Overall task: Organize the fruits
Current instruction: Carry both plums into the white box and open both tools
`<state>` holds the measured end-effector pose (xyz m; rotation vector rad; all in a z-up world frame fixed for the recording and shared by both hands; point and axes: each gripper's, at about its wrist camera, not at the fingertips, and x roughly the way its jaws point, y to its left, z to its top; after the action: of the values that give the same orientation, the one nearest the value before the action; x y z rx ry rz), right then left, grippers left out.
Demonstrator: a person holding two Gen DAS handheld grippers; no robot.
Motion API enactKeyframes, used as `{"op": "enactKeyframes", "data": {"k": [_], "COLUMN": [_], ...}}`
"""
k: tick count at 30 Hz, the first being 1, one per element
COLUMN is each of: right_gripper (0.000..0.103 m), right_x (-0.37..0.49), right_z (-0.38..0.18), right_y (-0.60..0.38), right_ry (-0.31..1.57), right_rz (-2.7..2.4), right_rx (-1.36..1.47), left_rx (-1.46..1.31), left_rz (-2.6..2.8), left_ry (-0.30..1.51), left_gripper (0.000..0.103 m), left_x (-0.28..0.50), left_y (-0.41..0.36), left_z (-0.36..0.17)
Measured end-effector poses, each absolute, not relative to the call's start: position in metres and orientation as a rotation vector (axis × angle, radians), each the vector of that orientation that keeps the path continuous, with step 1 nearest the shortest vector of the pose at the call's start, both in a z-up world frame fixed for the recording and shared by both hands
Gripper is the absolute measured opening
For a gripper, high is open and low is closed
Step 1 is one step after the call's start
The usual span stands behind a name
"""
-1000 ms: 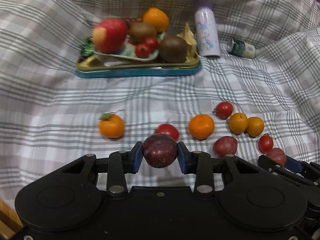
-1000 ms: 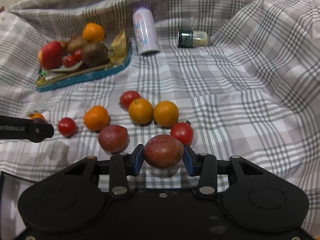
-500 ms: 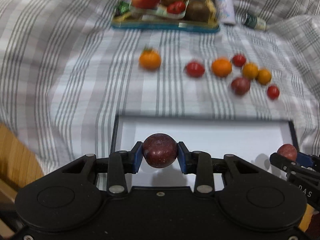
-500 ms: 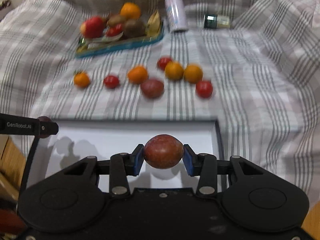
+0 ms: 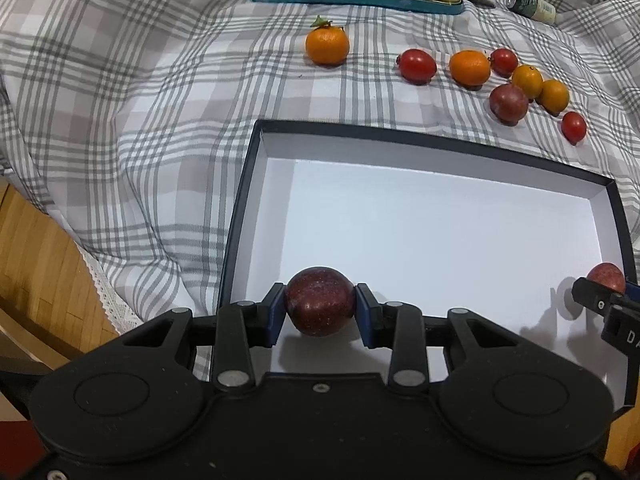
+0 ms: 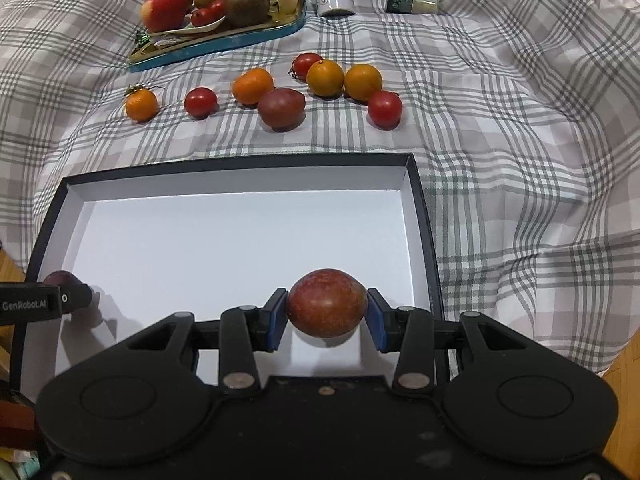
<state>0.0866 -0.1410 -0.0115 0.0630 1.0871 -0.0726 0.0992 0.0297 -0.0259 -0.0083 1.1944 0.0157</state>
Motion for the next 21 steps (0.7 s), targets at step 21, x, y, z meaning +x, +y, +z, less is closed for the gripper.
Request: {"op": "enactKeyframes", "data": {"k": [21], "right_gripper": [0.044], "right_x": [0.086], "right_z": [-0.01], "right_y": [-0.139], "right_ry": [1.075], "right_rz": [-0.042], "right_rx": [0.084], "left_rx": [0.041], "left_rz": [0.002], "left_ry": [1.175], "left_gripper": [0.045], "left_x": [0.094], "left_y": [0.02], "left_z": [-0.014]}}
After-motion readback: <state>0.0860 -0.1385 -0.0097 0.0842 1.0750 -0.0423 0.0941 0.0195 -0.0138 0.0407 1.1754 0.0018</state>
